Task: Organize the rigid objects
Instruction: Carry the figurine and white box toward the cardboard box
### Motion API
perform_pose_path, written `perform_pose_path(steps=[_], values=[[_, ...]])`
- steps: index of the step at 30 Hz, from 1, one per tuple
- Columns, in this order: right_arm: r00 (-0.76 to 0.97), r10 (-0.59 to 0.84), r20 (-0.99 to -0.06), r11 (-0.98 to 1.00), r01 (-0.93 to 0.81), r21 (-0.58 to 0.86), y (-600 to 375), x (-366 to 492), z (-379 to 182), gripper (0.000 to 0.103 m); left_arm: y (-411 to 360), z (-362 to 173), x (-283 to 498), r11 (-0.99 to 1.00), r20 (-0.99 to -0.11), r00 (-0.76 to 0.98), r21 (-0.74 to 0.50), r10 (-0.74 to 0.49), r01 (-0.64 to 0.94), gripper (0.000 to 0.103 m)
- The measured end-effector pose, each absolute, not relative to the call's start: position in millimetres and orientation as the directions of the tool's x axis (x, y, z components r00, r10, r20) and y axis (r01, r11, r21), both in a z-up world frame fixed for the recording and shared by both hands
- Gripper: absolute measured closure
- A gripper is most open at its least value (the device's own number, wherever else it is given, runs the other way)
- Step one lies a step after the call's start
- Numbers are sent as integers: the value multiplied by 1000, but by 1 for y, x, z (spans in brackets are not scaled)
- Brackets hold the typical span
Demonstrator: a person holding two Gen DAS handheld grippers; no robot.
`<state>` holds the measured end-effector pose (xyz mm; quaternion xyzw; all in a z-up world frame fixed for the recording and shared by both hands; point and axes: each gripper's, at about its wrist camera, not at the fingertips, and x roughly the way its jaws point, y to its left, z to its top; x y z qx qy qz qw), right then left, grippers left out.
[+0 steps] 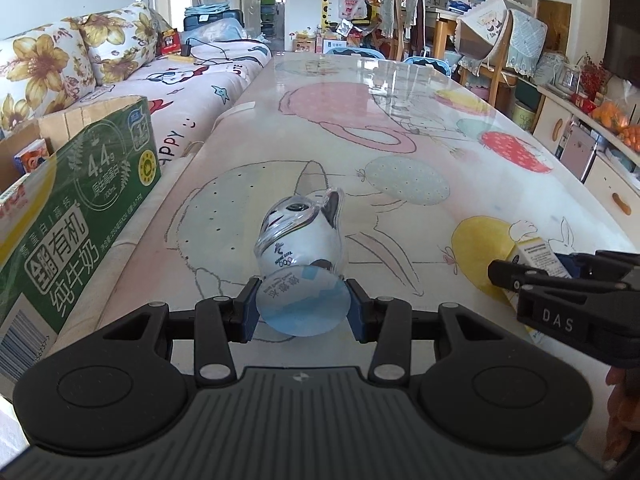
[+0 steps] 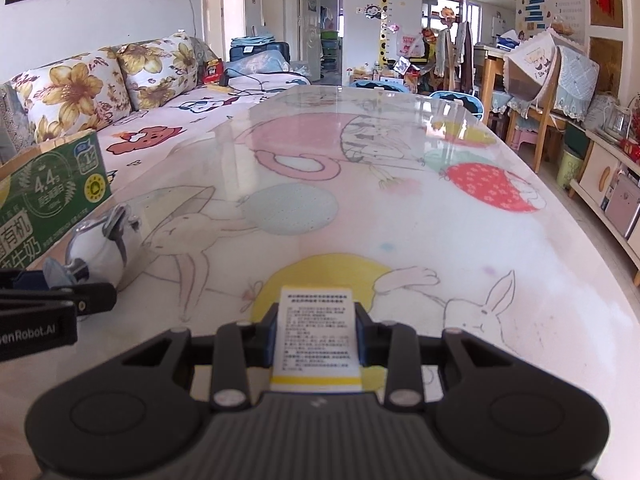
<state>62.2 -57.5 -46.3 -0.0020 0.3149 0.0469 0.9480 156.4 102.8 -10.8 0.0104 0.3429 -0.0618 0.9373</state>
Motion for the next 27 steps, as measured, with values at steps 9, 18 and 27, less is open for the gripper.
perform_pose_path(steps=[9, 18, 27], values=[[793, 115, -598, 990, -138, 8, -39, 47, -38, 70, 118, -5, 161, 991, -626, 769, -78, -131, 106, 50], [797, 168, -580, 984, -166, 58, -28, 46, -20, 70, 137, 12, 169, 988, -570, 808, -128, -148, 90, 50], [804, 256, -537, 965, -245, 94, 1, 55, 3, 70, 171, 25, 168, 989, -522, 849, -151, -87, 8, 50]])
